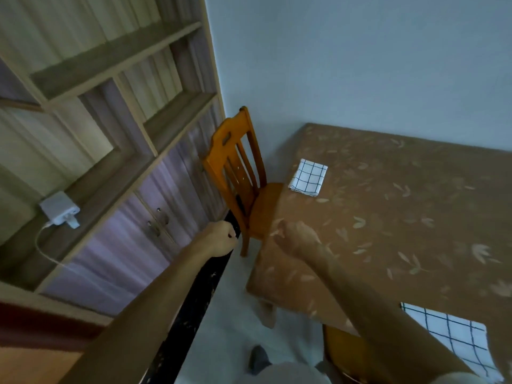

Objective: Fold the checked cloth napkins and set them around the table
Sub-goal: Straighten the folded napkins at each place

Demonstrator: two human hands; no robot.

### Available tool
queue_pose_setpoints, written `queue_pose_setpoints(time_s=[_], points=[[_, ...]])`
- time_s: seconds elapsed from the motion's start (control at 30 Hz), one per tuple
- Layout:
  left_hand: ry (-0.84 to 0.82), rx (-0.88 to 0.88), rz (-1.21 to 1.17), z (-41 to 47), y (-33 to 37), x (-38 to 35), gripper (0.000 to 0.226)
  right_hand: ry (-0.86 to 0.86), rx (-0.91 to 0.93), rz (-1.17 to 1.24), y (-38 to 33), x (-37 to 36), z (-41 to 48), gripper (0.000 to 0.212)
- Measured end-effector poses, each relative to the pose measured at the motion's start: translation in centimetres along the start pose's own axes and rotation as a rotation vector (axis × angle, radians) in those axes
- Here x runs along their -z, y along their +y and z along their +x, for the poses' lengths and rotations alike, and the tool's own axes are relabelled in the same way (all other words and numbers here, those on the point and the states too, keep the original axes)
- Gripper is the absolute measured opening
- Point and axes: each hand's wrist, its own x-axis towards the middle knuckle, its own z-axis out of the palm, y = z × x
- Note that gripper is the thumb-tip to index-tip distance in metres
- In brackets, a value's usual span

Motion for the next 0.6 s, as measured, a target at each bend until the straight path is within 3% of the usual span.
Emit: queue_pose_setpoints(time_s=[0.6], points=[[-0.189, -0.305, 0.014, 24.1, 9.6, 1.7, 0.042, 0.039, -0.456, 0.251, 7.9, 1.7, 17.5, 0.050]])
